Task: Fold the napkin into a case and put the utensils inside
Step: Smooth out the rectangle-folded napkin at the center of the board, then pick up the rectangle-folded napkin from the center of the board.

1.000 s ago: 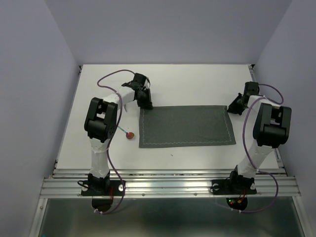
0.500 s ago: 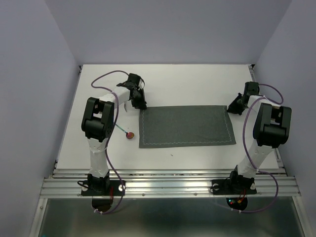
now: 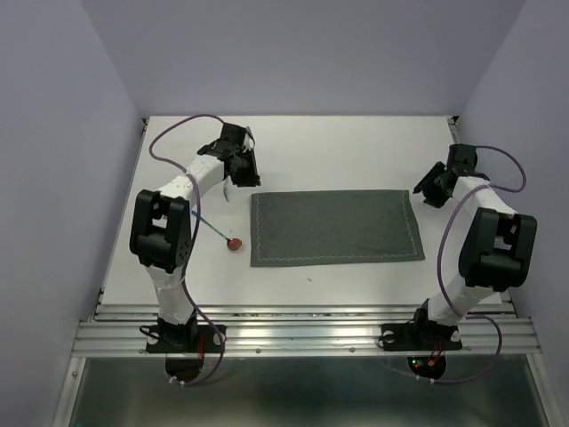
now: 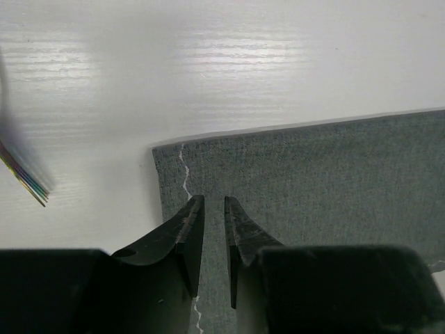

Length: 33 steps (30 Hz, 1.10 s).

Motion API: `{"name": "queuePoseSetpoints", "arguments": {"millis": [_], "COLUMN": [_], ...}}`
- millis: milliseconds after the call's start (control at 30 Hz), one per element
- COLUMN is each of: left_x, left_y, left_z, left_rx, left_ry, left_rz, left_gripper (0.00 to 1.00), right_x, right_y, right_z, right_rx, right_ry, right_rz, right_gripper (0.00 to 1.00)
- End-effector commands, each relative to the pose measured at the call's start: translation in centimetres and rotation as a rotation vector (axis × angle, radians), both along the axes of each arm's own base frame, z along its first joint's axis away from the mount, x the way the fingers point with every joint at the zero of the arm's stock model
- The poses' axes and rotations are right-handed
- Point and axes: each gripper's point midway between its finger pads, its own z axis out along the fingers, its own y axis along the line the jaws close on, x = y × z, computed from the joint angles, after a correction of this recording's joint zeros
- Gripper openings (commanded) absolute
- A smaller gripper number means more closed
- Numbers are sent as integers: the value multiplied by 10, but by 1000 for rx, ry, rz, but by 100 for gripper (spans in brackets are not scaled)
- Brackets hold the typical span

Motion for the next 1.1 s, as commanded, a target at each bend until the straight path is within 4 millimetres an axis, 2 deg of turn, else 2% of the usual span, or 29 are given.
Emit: {"name": "queuePoseSetpoints", "arguments": {"millis": [0,100,267,367,600,700,800,933,1067], "left_x": [-15,-20,-29,-36,-52,-58,-63,-71,-80], "left_y": [-8,-10,-5,1,16,22,29,35,37], "left_z": [22,20,13,7,-5,-10,-15,-24,-34], "left_rx": [-26,-27,0,18,56,67,84,97,93], "left_ry": [-33,-23,1,15,39,49,58,74,95], "left_rz": [-32,-42,-37,-26,1,11,24,31,40], "left_gripper": [30,30,30,30,30,30,30,30,30], "right_x": [-30,-52,-79,-81,-84,-81,-77,-74,-70], "right_y": [-14,-12,-1,15,16,16,18,15,18], "right_z": [5,-12,-35,-39,-46,-48,-44,-32,-19], "right_rx": [-109,-112,-81,-70,-140,-136,-127,-145,-154], "right_ry": [69,134,205,222,272,270,251,213,172], "right_rz": [-14,-5,33,96,117,122,125,111,114], "right_gripper": [52,59,60,60,55,47,26,7,1]}}
